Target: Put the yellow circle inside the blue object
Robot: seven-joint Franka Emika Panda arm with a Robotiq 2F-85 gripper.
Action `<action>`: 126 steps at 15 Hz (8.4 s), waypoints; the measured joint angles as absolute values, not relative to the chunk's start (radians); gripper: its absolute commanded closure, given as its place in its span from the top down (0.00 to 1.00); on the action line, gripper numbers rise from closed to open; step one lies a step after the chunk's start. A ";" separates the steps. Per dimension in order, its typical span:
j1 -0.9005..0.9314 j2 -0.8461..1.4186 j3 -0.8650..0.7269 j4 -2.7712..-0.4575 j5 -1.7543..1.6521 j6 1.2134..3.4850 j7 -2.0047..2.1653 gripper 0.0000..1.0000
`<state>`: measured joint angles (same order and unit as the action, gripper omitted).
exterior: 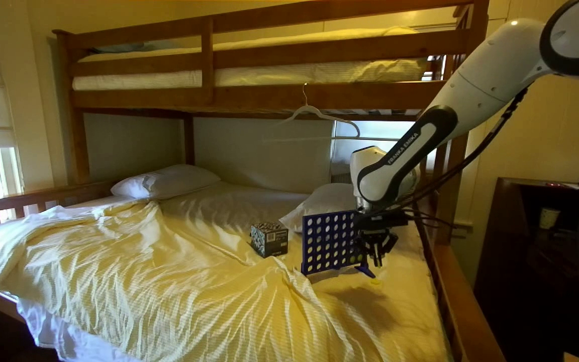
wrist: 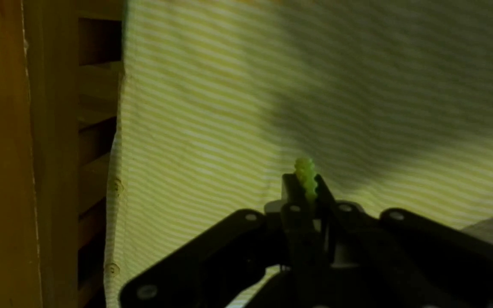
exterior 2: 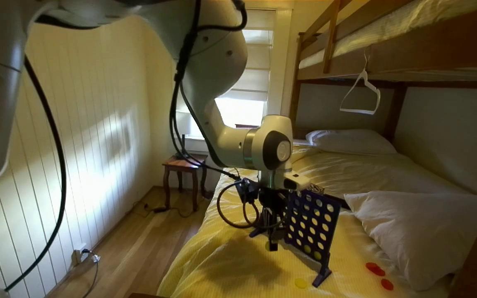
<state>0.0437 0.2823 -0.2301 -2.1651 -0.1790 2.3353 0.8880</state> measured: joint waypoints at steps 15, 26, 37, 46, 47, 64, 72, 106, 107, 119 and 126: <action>-0.062 0.043 -0.202 -2.330 0.133 2.586 0.889 0.08; -0.069 0.048 -0.188 -2.270 0.168 2.576 1.026 0.02; -0.072 0.105 -0.170 -2.120 0.234 2.576 1.332 0.02; -0.093 0.176 -0.180 -2.002 0.231 2.471 1.380 0.02; -0.095 0.179 -0.184 -1.992 0.229 2.458 1.380 0.02; -0.067 0.262 -0.207 -1.846 -0.065 2.351 1.464 0.02; -0.054 0.323 -0.203 -1.769 -0.065 2.320 1.464 0.02; -0.035 0.402 -0.213 -1.683 -0.113 2.228 1.550 0.02; -0.035 0.404 -0.213 -1.683 -0.115 2.228 1.553 0.02; -0.028 0.418 -0.214 -1.669 -0.147 2.228 1.579 0.34; -0.022 0.418 -0.216 -1.668 -0.151 2.228 1.583 0.81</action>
